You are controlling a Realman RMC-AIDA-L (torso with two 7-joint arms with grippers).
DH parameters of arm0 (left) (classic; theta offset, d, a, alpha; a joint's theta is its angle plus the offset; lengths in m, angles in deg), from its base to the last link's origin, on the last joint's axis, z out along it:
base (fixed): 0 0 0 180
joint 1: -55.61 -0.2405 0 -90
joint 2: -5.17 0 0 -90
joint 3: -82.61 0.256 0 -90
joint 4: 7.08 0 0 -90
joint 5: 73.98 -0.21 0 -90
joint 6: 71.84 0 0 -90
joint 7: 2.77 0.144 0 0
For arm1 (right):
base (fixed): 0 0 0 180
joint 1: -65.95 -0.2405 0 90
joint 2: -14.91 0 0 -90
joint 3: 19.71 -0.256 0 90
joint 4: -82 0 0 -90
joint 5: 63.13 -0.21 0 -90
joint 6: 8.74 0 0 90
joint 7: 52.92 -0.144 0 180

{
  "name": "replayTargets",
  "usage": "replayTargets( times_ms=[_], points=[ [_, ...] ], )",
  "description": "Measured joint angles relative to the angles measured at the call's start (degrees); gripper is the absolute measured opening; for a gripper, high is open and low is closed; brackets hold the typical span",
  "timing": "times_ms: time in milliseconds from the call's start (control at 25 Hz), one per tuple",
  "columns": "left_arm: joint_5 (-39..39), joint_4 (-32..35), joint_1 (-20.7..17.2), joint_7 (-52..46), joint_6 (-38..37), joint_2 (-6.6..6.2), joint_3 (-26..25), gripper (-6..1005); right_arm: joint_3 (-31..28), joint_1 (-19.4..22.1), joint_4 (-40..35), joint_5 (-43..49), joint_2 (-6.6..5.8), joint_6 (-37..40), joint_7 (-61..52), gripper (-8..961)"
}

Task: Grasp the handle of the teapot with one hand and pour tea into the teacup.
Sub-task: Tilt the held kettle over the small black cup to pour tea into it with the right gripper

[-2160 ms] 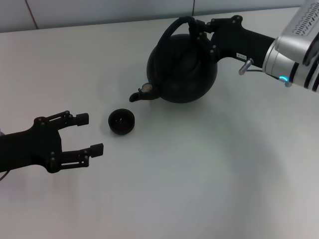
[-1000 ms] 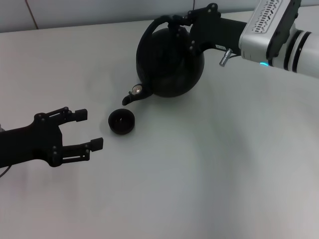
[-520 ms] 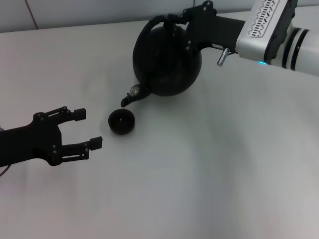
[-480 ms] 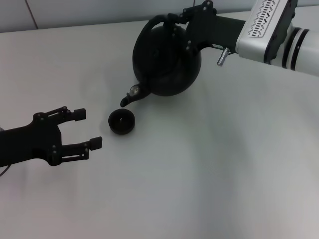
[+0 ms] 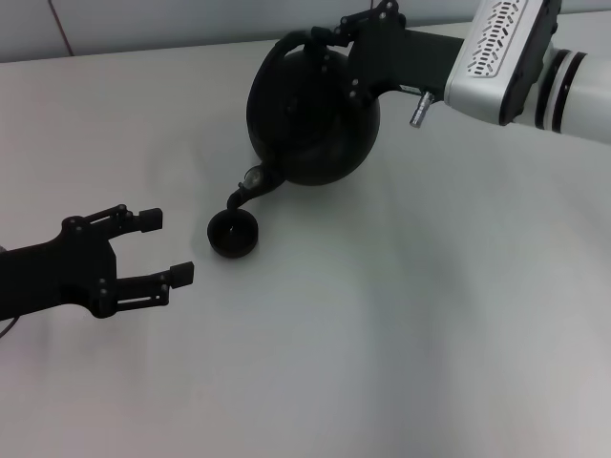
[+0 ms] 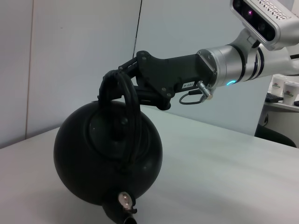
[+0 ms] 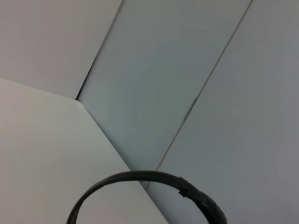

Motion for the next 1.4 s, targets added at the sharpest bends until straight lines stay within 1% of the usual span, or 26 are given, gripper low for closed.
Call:
replayTargets(
  times_ms=[320,1000,1120,1280,1360,1400],
  points=[
    [0.00,0.00,0.02,0.01,0.08,0.00,0.00,868,3.25,2.03,-3.47,0.05,-0.01,-0.13,0.72,112],
    [0.00,-0.06,0.09,0.01,0.80,0.04,0.00,867,3.63,2.45,-3.87,-0.43,0.09,-0.25,1.70,110],
    [0.00,-0.05,0.01,0.01,0.91,0.11,0.00,867,3.61,2.93,-3.65,-2.60,0.15,-0.22,1.70,109],
    [0.00,-0.02,-0.03,0.01,0.92,0.15,0.00,868,3.51,4.45,-2.44,-7.93,0.18,0.15,1.70,109],
    [0.00,0.00,-0.05,0.01,0.92,0.31,0.00,868,3.27,5.56,-0.51,-12.31,0.00,1.19,1.70,108],
    [0.00,0.01,-0.01,0.01,0.92,0.32,0.00,868,3.27,5.56,-0.51,-12.31,0.00,1.19,1.70,108]
  ],
)
